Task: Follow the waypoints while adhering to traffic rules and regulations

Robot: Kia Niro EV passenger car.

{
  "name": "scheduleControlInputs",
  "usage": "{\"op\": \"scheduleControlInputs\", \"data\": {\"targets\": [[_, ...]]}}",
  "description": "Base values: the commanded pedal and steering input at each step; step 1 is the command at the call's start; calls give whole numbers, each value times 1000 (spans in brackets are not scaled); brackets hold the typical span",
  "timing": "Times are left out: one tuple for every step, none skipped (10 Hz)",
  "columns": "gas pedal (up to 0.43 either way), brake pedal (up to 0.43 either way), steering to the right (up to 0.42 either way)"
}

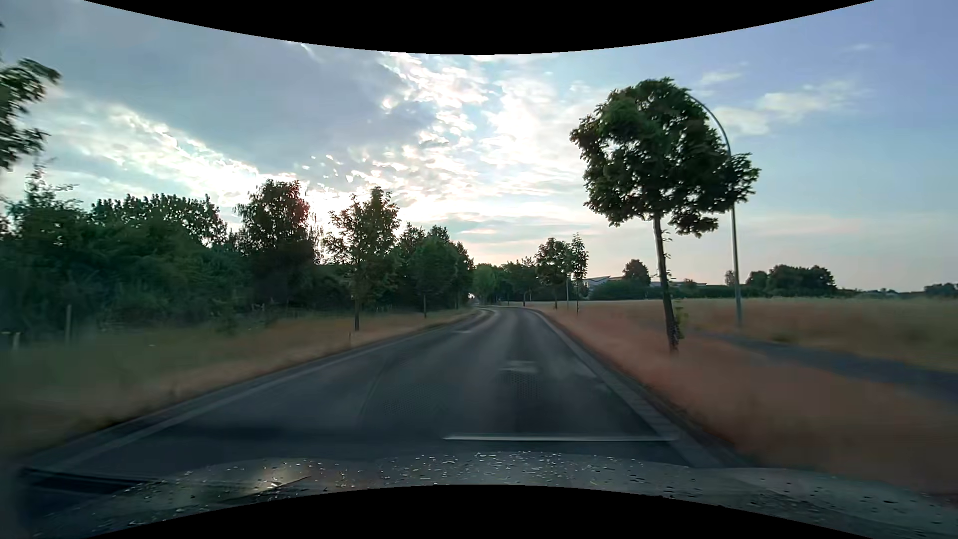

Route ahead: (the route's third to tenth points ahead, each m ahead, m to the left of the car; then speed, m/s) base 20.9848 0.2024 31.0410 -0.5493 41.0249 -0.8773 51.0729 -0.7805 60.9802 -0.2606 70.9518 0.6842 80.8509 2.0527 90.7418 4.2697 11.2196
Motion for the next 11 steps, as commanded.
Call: {"op": "scheduleControlInputs", "data": {"targets": [[8, 0, 9], [8, 0, 9], [8, 0, 9], [8, 0, 9], [8, 0, 9], [8, 0, 8], [8, 0, 8], [8, 0, 7], [8, 0, 7], [8, 0, 7], [8, 0, 6]]}}
